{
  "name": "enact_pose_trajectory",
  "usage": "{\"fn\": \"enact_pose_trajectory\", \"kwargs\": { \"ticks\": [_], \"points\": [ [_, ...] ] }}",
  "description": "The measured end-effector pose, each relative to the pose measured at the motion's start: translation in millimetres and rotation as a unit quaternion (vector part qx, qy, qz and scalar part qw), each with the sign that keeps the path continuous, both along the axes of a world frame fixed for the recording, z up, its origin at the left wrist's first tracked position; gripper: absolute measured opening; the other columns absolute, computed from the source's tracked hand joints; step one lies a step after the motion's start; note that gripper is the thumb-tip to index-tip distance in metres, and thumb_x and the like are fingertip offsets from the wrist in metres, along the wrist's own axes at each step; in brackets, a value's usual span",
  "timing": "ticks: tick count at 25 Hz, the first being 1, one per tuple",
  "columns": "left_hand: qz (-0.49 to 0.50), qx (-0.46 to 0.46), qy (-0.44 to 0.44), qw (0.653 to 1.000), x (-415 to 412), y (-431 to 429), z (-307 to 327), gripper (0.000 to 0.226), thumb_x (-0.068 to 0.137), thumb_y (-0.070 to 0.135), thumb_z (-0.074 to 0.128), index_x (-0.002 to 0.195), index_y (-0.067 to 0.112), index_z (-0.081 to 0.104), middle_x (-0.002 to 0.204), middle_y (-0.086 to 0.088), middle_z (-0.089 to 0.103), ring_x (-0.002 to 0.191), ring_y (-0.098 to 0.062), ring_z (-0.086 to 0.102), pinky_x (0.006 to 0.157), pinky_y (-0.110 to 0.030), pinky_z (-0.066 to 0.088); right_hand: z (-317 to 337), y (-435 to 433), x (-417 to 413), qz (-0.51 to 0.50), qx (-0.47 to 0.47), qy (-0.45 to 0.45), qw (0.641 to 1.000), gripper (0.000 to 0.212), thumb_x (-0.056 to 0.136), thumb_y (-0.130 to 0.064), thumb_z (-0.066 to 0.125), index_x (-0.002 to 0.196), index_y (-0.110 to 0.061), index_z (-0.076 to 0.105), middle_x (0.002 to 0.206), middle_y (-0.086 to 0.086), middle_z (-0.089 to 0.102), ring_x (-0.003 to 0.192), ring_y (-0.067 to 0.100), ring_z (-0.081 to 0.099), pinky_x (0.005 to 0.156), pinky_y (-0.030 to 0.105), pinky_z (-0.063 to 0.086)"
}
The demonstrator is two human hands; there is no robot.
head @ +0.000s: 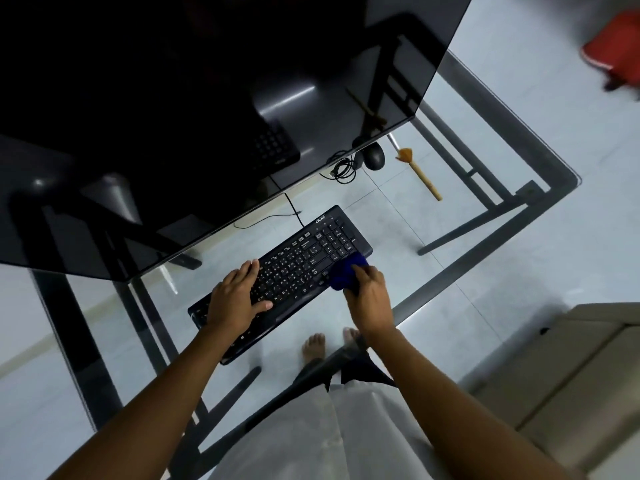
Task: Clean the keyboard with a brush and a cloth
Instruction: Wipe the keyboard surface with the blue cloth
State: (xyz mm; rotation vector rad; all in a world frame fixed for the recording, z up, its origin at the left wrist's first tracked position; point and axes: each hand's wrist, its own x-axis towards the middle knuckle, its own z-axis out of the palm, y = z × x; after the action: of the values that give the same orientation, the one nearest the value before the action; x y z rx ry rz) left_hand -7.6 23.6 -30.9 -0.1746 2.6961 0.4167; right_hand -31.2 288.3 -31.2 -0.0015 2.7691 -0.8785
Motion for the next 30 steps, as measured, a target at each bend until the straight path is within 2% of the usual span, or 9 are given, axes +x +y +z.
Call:
{"fn": "enact_pose_trajectory", "kwargs": {
  "ticks": [2,4,8,10,15,17,22,26,30],
  "points": [
    [-0.002,-0.004,0.005,1.0,0.4,1.0,-2.0,0.095,0.078,0.05,0.069,0.152,0.02,0.019,0.158,-0.002,0.027,0.141,-0.027,0.031,0.108,-0.046,0.034,-1.0,14.1,-25.0,-0.074,0.004,-0.002,0.997,0.044,0.087,-0.011,0.064,0.129,-0.007,0.055,0.125,0.015,0.054,0.116,0.031,0.047,0.095,0.037,0.045],
    [-0.004,-0.003,0.005,1.0,0.8,0.4,-3.3,0.095,0.078,0.05,0.069,0.152,0.019,0.019,0.157,-0.002,0.027,0.141,-0.027,0.031,0.108,-0.045,0.034,0.4,14.7,-31.0,-0.086,0.01,0.002,0.996,0.041,0.087,-0.012,0.064,0.127,-0.008,0.057,0.124,0.014,0.054,0.115,0.032,0.047,0.093,0.037,0.045],
    [-0.006,0.0,0.006,1.0,0.8,-0.9,-3.0,0.095,0.078,0.05,0.069,0.152,0.02,0.019,0.157,-0.002,0.027,0.141,-0.027,0.031,0.108,-0.045,0.035,0.8,-13.8,16.7,0.074,0.023,-0.003,0.997,0.046,0.085,-0.019,0.066,0.129,-0.013,0.055,0.128,0.009,0.054,0.112,0.025,0.051,0.096,0.035,0.049],
    [-0.008,0.002,0.004,1.0,0.7,-0.7,-2.8,0.094,0.078,0.05,0.069,0.152,0.02,0.019,0.157,-0.002,0.027,0.141,-0.027,0.031,0.107,-0.044,0.035,-2.0,-8.2,18.5,0.091,0.019,0.002,0.996,0.048,0.084,-0.02,0.068,0.13,-0.012,0.054,0.127,0.008,0.056,0.112,0.024,0.052,0.096,0.033,0.048],
    [-0.024,0.012,-0.02,0.999,-1.8,-8.6,-0.2,0.096,0.078,0.052,0.068,0.153,0.024,0.014,0.159,0.001,0.023,0.142,-0.026,0.028,0.107,-0.046,0.034,-0.2,28.5,-44.5,-0.081,0.015,-0.003,0.997,0.047,0.083,-0.012,0.067,0.127,-0.009,0.053,0.119,0.013,0.055,0.109,0.031,0.052,0.088,0.038,0.049],
    [-0.033,0.018,-0.04,0.998,-3.3,-12.2,0.6,0.099,0.077,0.052,0.069,0.153,0.026,0.012,0.159,0.001,0.021,0.142,-0.026,0.027,0.108,-0.047,0.034,-0.6,26.7,-43.6,-0.096,0.014,-0.005,0.995,0.048,0.081,-0.01,0.067,0.127,-0.009,0.052,0.12,0.013,0.055,0.11,0.032,0.052,0.089,0.039,0.048],
    [-0.038,0.003,-0.035,0.999,-2.9,-11.4,-1.9,0.099,0.077,0.05,0.07,0.153,0.025,0.01,0.159,0.001,0.021,0.141,-0.026,0.028,0.107,-0.047,0.035,1.0,-43.0,39.7,0.053,-0.039,-0.041,0.997,0.05,0.08,-0.012,0.068,0.127,-0.015,0.052,0.128,0.009,0.055,0.116,0.024,0.051,0.101,0.036,0.046],
    [-0.043,0.004,-0.032,0.999,-3.1,-14.5,-3.3,0.098,0.077,0.047,0.071,0.152,0.026,0.012,0.159,0.001,0.023,0.141,-0.026,0.028,0.105,-0.046,0.037,2.0,-57.2,53.6,0.151,-0.021,-0.041,0.987,0.052,0.083,-0.018,0.067,0.131,-0.017,0.048,0.128,0.005,0.054,0.115,0.024,0.051,0.091,0.035,0.049],
    [-0.05,0.003,-0.028,0.998,-3.4,-15.0,-2.6,0.098,0.077,0.049,0.071,0.152,0.027,0.014,0.158,0.003,0.025,0.138,-0.026,0.03,0.103,-0.044,0.039,1.5,-11.2,8.6,-0.011,-0.009,-0.033,0.999,0.049,0.082,-0.012,0.067,0.128,-0.015,0.049,0.124,0.011,0.056,0.11,0.027,0.056,0.092,0.035,0.049]
  ]
}}
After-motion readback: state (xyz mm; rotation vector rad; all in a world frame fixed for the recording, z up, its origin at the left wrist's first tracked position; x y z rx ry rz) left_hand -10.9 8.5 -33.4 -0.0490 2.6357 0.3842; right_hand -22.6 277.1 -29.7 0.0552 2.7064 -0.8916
